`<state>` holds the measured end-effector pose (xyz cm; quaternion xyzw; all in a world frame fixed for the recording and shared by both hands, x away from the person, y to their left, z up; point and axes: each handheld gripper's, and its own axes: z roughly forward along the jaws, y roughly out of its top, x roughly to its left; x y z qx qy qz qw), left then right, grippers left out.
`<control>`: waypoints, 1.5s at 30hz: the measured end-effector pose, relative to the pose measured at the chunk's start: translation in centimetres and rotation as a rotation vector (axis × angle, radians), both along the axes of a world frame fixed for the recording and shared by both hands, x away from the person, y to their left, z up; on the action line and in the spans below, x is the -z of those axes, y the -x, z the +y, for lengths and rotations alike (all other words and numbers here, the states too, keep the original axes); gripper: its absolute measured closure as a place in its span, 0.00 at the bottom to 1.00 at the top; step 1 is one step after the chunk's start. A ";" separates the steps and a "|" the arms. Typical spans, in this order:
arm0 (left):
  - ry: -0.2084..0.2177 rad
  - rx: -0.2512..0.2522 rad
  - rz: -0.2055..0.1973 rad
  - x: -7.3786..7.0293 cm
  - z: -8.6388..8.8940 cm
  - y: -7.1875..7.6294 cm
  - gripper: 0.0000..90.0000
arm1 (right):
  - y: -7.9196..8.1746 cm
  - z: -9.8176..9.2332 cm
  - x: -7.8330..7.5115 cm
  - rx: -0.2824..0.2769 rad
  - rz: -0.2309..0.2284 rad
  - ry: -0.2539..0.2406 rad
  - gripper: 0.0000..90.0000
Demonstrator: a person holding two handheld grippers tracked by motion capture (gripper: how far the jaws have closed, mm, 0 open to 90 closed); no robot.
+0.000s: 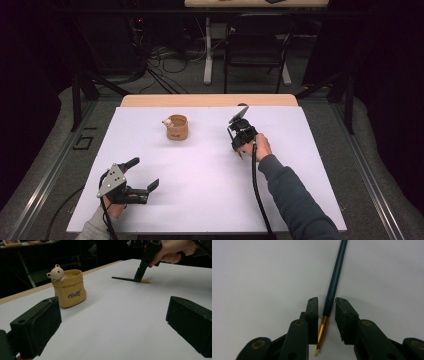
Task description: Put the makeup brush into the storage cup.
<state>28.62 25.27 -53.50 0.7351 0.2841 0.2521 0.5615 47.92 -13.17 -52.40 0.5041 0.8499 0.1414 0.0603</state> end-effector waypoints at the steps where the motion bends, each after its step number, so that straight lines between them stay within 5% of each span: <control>1: 0.000 0.000 0.000 0.0 0.0 0.0 0.00 | 0.0 0.0 0.1 0.002 -0.001 -0.002 0.82; 23: -0.001 0.001 0.001 0.0 0.0 0.0 0.00 | -0.1 -0.2 0.6 0.029 -0.010 -0.013 0.88; 29: -0.001 0.001 0.001 0.0 0.0 0.0 0.00 | 0.1 -0.1 0.9 0.042 -0.045 -0.034 0.90; 33: -0.001 0.000 0.001 0.0 0.0 0.0 0.00 | 0.1 0.1 0.7 0.017 -0.036 0.018 0.90; 35: -0.002 0.001 0.000 0.0 0.0 0.0 0.00 | 0.2 0.3 1.3 0.035 -0.096 -0.043 0.92; 39: -0.002 0.002 0.000 0.0 0.0 0.0 0.00 | 0.2 0.4 0.7 0.010 -0.042 0.038 0.93; 45: -0.007 0.000 0.000 0.0 -0.1 0.0 0.00 | 0.0 -0.1 0.6 0.000 -0.034 0.010 0.93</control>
